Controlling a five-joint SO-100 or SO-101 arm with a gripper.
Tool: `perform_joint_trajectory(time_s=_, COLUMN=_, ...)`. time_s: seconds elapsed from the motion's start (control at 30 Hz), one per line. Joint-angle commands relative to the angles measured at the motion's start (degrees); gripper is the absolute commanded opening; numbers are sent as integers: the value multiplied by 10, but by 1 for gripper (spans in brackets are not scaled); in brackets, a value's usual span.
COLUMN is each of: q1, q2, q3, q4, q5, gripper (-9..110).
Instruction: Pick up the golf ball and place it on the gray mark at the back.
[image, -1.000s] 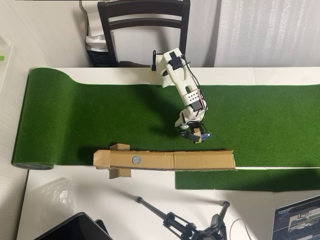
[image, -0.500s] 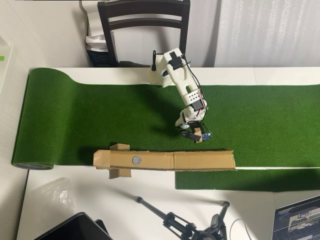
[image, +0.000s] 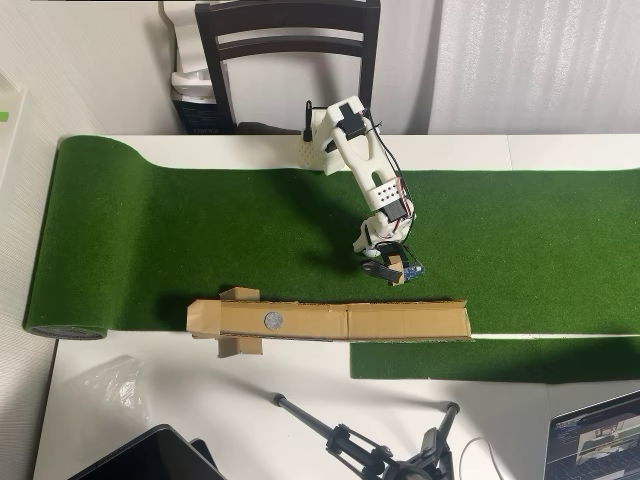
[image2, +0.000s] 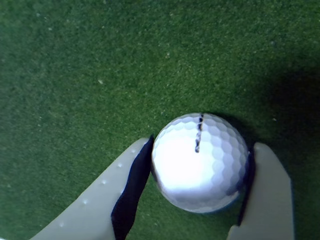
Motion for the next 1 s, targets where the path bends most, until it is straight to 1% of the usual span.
perform_joint_trajectory(time_s=0.0, q1=-1, q2=50, q3=-36, q4=9, q5=-2, gripper=30)
perform_joint_trajectory(time_s=0.97, q1=9, q2=61, q3=-44, q4=9, q5=1, gripper=30)
